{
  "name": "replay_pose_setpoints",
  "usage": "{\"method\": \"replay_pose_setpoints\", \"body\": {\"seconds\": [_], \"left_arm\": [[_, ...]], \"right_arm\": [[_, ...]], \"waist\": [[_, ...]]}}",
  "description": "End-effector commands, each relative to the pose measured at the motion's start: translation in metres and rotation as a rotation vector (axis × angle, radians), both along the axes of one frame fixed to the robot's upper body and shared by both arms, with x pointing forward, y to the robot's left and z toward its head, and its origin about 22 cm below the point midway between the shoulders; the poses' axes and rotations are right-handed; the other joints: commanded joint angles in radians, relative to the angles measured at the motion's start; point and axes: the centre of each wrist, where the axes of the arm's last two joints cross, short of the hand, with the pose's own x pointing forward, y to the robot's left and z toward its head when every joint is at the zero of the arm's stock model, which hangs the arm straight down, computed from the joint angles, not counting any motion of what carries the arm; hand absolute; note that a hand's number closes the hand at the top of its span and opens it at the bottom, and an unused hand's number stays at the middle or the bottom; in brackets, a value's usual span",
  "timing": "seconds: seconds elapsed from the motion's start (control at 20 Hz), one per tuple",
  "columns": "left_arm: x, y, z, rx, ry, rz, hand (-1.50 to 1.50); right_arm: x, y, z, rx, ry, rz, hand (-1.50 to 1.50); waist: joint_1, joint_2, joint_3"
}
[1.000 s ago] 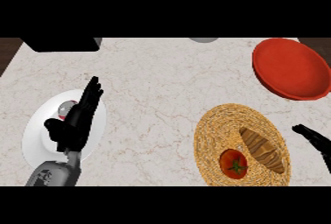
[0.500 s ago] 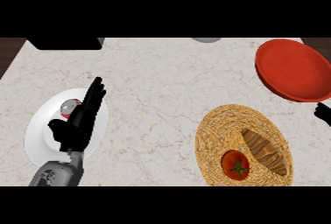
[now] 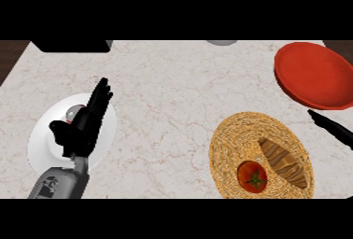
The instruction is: Pick the croissant from the placemat and place it in the bowl
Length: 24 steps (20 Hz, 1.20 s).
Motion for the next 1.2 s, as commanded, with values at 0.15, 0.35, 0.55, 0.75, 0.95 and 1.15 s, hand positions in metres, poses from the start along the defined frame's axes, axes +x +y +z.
{"method": "replay_pose_setpoints", "body": {"seconds": [0.15,0.35,0.55,0.75,0.95,1.15], "left_arm": [[-0.010,-0.006,0.004,0.001,-0.001,0.009,0.00],[-0.019,-0.009,-0.010,0.002,-0.009,0.000,0.00],[-0.014,-0.005,0.003,-0.009,-0.009,0.003,0.00],[0.004,0.006,-0.012,0.000,-0.003,-0.010,0.00],[-0.011,0.021,-0.014,0.002,-0.018,0.018,0.00],[-0.005,-0.001,0.001,-0.008,0.014,0.001,0.00]], "right_arm": [[-0.010,-0.015,-0.034,-0.025,0.071,0.031,-1.50],[0.001,-0.023,-0.047,0.000,0.095,0.046,-1.50],[0.010,-0.028,-0.043,0.105,0.077,0.074,-1.50],[0.002,-0.017,-0.034,0.145,0.065,0.087,-1.50],[-0.002,-0.003,-0.053,0.179,0.094,0.080,-1.50],[-0.002,-0.022,-0.054,0.206,0.156,0.057,-1.50]], "waist": [[-0.006,-0.002,0.001],[-0.003,-0.001,0.001],[-0.003,-0.001,0.001],[-0.008,-0.001,0.000],[-0.004,-0.001,0.000],[-0.005,-0.002,0.000]]}}
